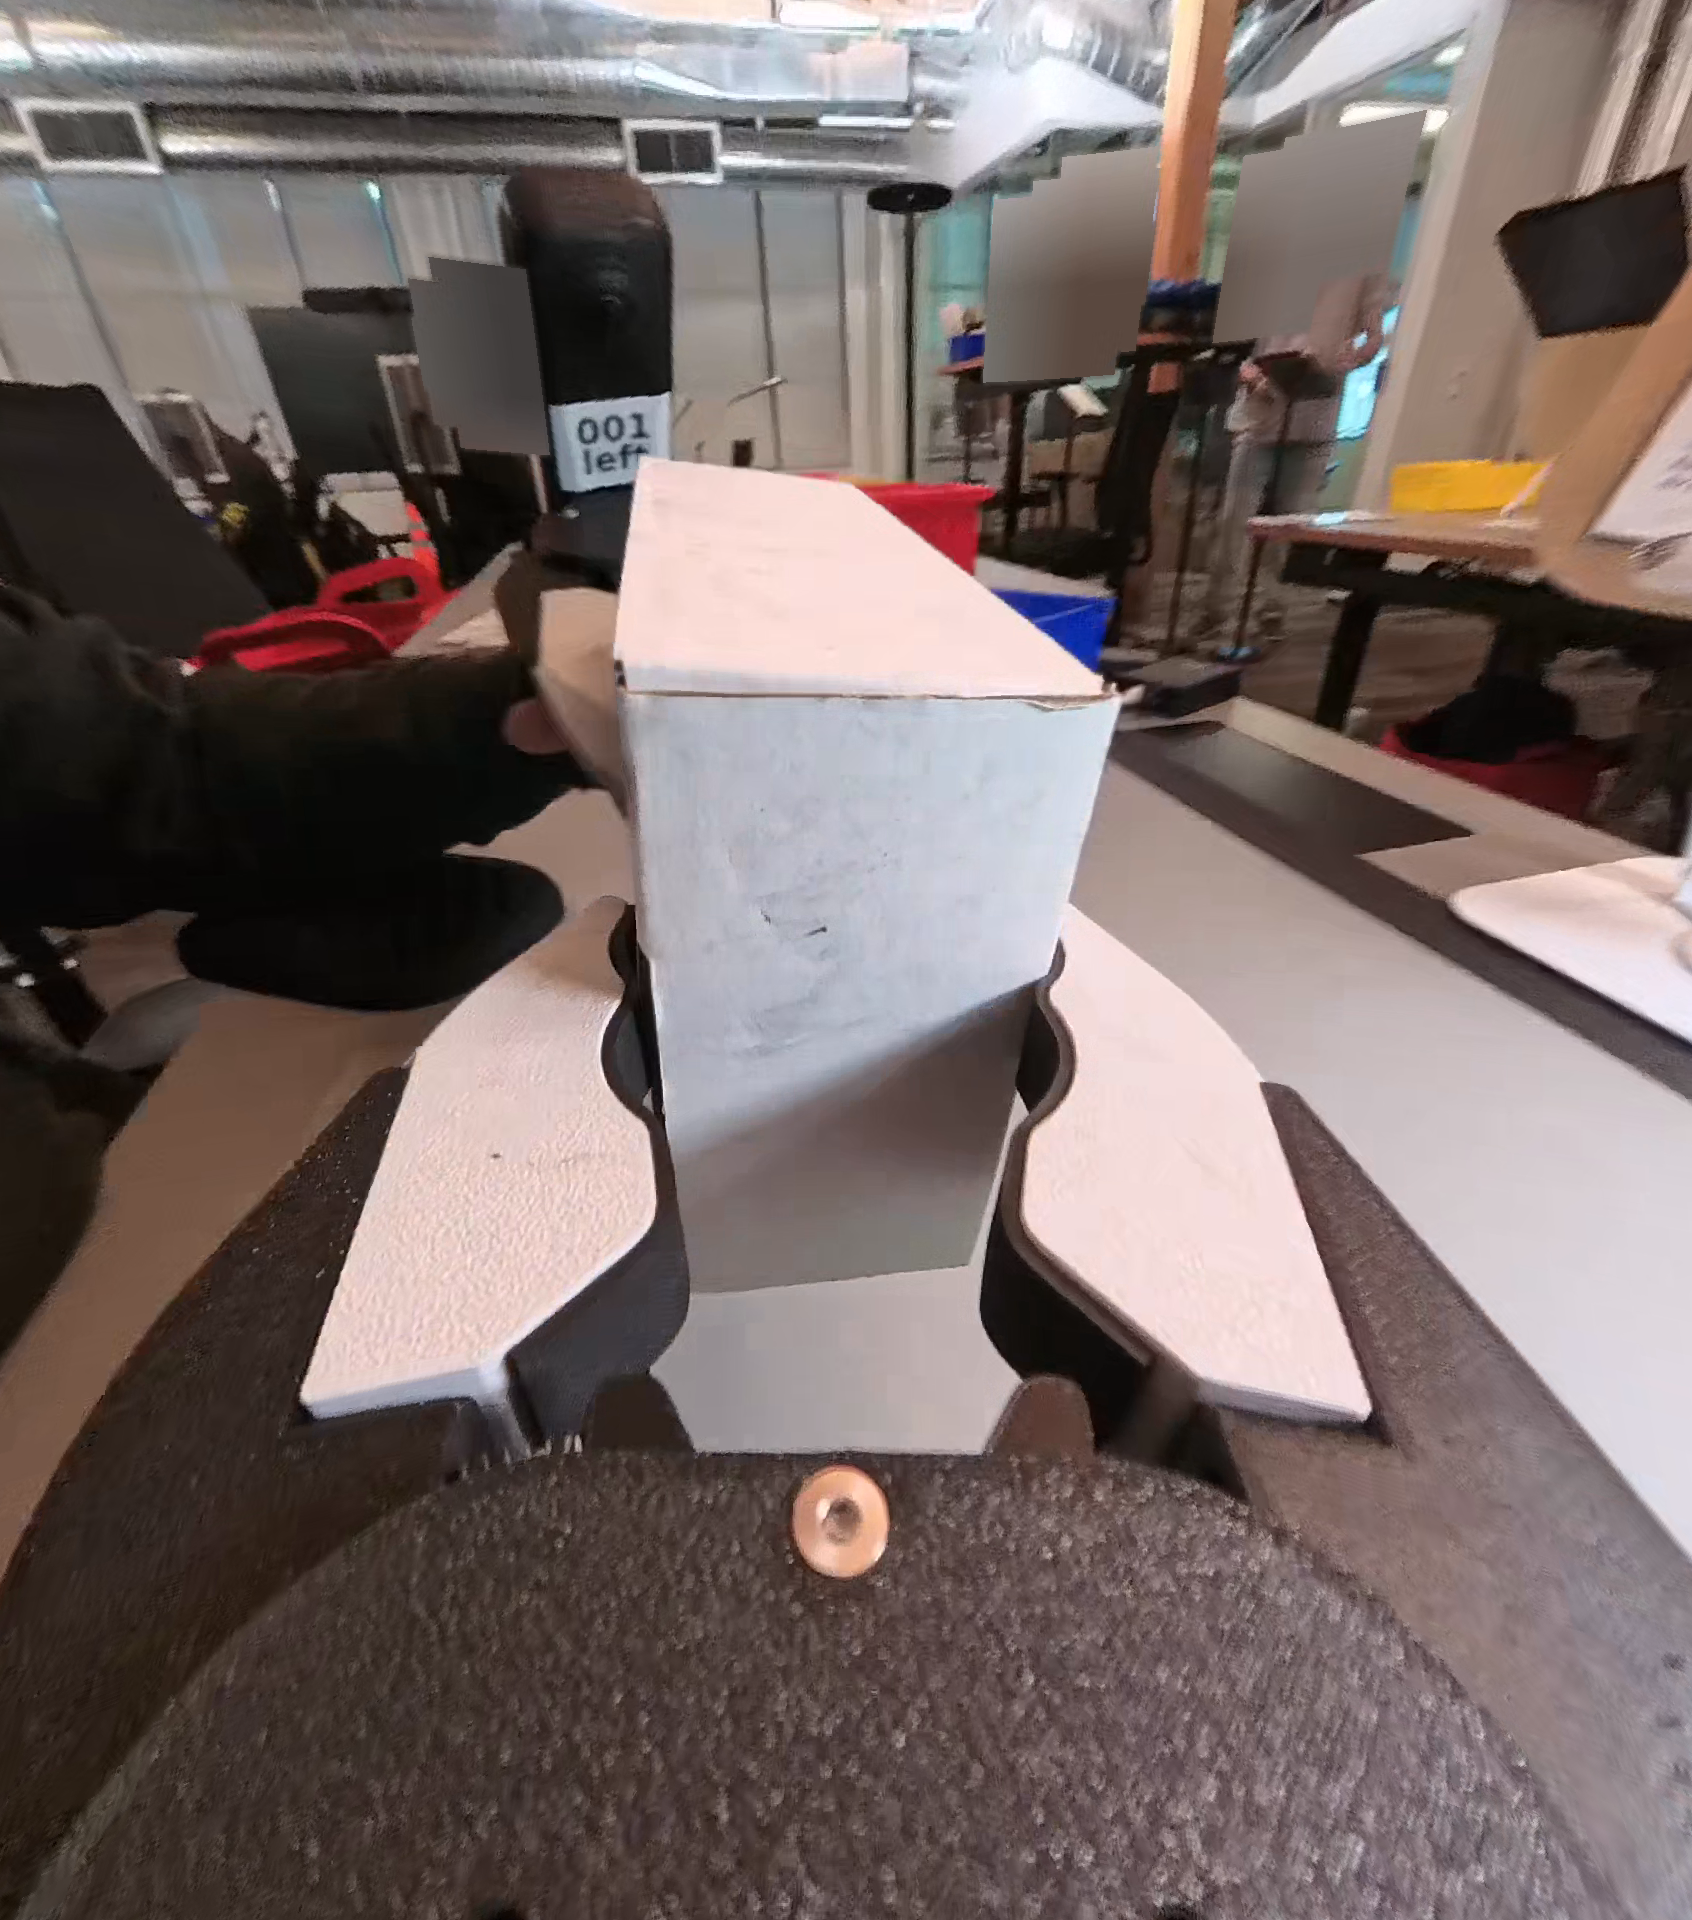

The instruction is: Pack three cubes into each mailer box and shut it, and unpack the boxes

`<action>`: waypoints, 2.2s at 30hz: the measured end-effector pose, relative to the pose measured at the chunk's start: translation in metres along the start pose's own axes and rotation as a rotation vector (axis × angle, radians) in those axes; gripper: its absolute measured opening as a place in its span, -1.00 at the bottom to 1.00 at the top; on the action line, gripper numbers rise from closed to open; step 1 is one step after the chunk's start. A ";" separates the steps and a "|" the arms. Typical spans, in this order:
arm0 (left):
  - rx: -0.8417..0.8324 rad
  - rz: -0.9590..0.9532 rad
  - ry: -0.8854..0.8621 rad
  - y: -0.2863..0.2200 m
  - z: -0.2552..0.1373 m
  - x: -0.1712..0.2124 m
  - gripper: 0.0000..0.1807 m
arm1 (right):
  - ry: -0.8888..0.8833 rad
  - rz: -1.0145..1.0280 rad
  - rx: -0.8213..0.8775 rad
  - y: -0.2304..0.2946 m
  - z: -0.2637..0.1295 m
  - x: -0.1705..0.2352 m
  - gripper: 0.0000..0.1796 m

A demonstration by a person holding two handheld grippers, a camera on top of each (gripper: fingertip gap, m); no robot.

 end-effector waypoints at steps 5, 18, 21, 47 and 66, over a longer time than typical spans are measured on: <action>-0.008 -0.034 -0.019 -0.003 -0.008 0.023 -0.20 | 0.080 0.018 -0.032 0.002 0.011 0.017 -0.22; -0.135 0.282 -0.073 -0.007 -0.007 0.037 -0.22 | 0.276 -0.235 0.121 0.006 0.008 0.010 -0.20; -0.165 0.366 -0.055 -0.006 -0.006 0.041 -0.22 | 0.336 -0.305 0.127 0.011 0.010 0.009 -0.18; -0.284 0.397 0.151 0.011 0.002 0.056 -0.22 | 0.668 -0.697 0.279 0.019 0.031 0.010 -0.40; -0.280 0.390 0.152 0.018 -0.002 0.056 -0.27 | 1.036 -0.949 0.298 0.030 0.059 0.003 -0.92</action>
Point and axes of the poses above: each gripper's, where its closed fingertips meet, z out along the fingers, x out of its underside, y = z × x across the jaws, the point moved 6 cm from there along -z, back along the fingers, and after that the axes turned 13 degrees about -x, right-handed, at the moved point
